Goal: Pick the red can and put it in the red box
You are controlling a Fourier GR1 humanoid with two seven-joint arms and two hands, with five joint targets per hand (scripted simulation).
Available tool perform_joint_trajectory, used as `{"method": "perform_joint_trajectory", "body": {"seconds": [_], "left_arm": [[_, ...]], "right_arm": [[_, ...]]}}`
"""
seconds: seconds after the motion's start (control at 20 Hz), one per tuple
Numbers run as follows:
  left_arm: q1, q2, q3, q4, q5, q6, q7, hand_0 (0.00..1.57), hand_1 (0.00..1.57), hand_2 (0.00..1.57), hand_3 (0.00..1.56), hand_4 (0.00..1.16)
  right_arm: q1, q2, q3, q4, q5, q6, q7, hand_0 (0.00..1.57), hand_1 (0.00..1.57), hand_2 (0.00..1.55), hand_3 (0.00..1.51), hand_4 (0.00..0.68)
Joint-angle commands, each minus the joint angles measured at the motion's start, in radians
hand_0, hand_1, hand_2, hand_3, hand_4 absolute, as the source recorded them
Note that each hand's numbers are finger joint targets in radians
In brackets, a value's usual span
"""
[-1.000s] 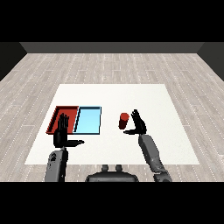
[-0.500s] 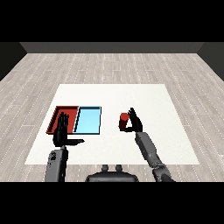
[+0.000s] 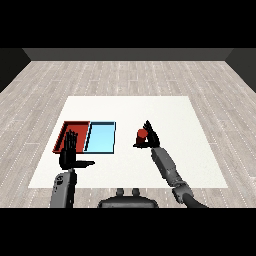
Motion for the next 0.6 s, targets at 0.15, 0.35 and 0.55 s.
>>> {"method": "perform_joint_trajectory", "body": {"seconds": [0.15, 0.35, 0.55], "left_arm": [[0.007, -0.01, -0.002, -0.023, 0.002, 0.018, 0.027, 0.0, 0.0, 0.0, 0.0, 0.0], [0.021, 0.002, 0.0, -0.056, 0.011, 0.006, 0.051, 0.0, 0.0, 0.0, 0.0, 0.0], [-0.069, -0.025, -0.009, -0.018, -0.02, 0.07, 0.059, 0.0, 0.0, 0.0, 0.0, 0.0]], "right_arm": [[-0.062, 0.001, 0.011, 0.163, -0.009, 0.014, -0.083, 0.0, 0.0, 0.0, 0.0, 0.0], [-0.067, 0.001, 0.021, 0.182, -0.017, 0.004, -0.091, 0.0, 0.0, 0.0, 0.0, 0.0], [-0.182, 0.001, 0.108, 0.295, -0.136, -0.036, -0.115, 0.0, 0.0, 0.0, 0.0, 0.0]]}}
